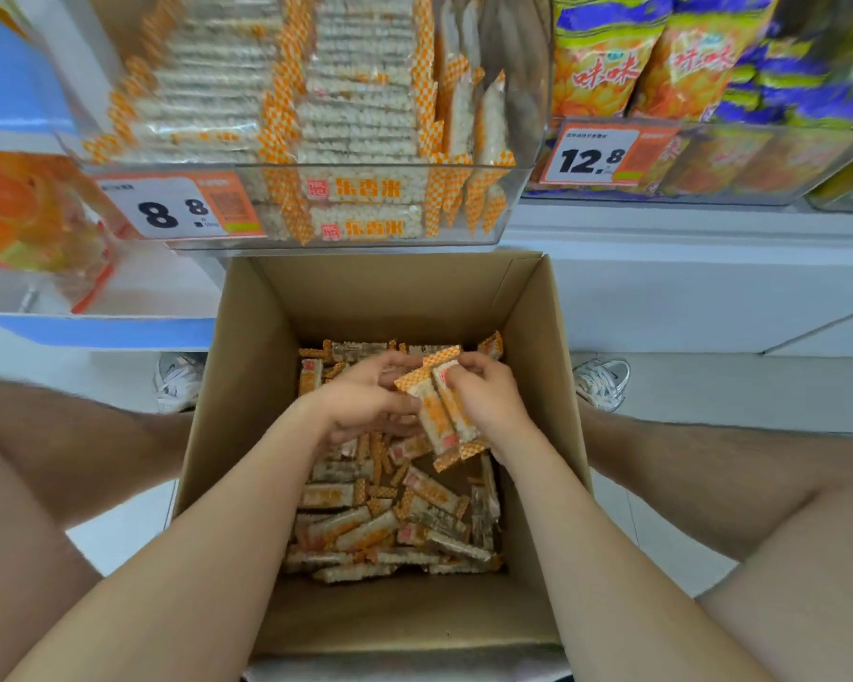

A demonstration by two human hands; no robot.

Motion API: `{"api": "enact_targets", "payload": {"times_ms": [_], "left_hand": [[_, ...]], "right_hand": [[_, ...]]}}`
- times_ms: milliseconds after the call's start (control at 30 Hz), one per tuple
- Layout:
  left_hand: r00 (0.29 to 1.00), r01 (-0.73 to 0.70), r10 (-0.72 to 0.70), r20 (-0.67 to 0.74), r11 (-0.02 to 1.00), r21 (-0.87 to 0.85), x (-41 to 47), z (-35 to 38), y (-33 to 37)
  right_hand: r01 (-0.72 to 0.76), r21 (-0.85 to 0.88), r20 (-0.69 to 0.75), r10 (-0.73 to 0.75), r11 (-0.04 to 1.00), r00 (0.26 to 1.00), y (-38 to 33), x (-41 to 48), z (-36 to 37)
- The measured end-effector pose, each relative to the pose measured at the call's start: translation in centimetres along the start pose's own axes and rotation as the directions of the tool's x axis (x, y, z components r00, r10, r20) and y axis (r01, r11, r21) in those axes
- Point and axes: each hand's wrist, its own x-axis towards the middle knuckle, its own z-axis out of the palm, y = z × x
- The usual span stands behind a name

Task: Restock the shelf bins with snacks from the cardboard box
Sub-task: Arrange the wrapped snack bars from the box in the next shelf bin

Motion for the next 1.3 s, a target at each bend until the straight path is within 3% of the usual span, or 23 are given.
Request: {"api": "enact_targets", "payload": {"times_ms": [100,200,300,400,533,633,700,767,833,933,1067,1167,1233,1300], "left_hand": [[0.999,-0.029,0.029,-0.037,1.0,0.006,-2.3,-0.3,2.5],[0.995,-0.076,0.09,-0.046,0.968,0.239,-5.6,-0.6,5.9],[0.983,-0.163,0.185,0.012,0.828,0.536,-9.2,-0.4,9.6],[0.971,-0.211,0.232,0.054,0.733,0.647,-12.6,-0.2,12.7],[0.92,-0.303,0.393,0.005,0.701,0.646,-16.5,1.8,16.7],[0.839,-0.442,0.542,-0.046,0.729,0.523,-17.9,3.2,18.9],[0.843,-0.458,0.53,-0.092,0.797,0.394,-18.3,4.6,20.1],[0.828,-0.487,0.554,-0.086,0.787,0.38,-18.6,5.4,21.0],[0.765,-0.518,0.634,-0.112,0.71,0.476,-18.0,5.3,21.8],[0.693,-0.525,0.711,-0.124,0.614,0.589,-17.1,5.0,23.3],[0.718,-0.425,0.694,-0.048,0.493,0.759,-15.6,5.3,25.9],[0.629,-0.359,0.766,0.132,0.136,0.923,-13.6,4.9,27.7],[0.672,-0.343,0.671,0.312,-0.091,0.935,-11.9,4.6,28.5],[0.763,-0.339,0.523,0.379,-0.176,0.924,-10.3,4.8,28.8]], "right_hand": [[0.085,-0.065,0.114,-0.077,0.994,0.99,-3.0,-1.2,-1.7],[0.242,-0.126,0.229,-0.209,0.962,0.951,-6.3,-2.6,-3.6],[0.44,-0.151,0.254,-0.395,0.885,0.883,-9.7,-4.9,-4.7],[0.596,-0.109,0.256,-0.557,0.795,0.79,-12.7,-7.9,-5.5],[0.651,-0.133,0.152,-0.633,0.748,0.759,-15.8,-11.6,-6.6],[0.664,-0.21,0.066,-0.667,0.718,0.742,-18.8,-13.3,-7.4],[0.688,-0.165,0.056,-0.69,0.706,0.722,-20.8,-14.1,-8.2],[0.693,-0.049,0.103,-0.686,0.719,0.72,-22.3,-14.3,-9.5],[0.654,0.061,0.189,-0.652,0.754,0.734,-22.7,-13.9,-11.2],[0.694,-0.046,0.189,-0.676,0.718,0.712,-22.0,-12.8,-13.4],[0.724,-0.051,-0.11,-0.725,0.688,0.68,-20.9,-11.2,-14.0],[0.717,-0.18,-0.248,-0.736,0.674,0.63,-20.4,-10.1,-13.2],[0.702,-0.278,-0.225,-0.755,0.655,0.616,-20.3,-9.8,-12.3],[0.674,-0.372,-0.216,-0.766,0.638,0.606,-20.4,-9.5,-11.6]]}}
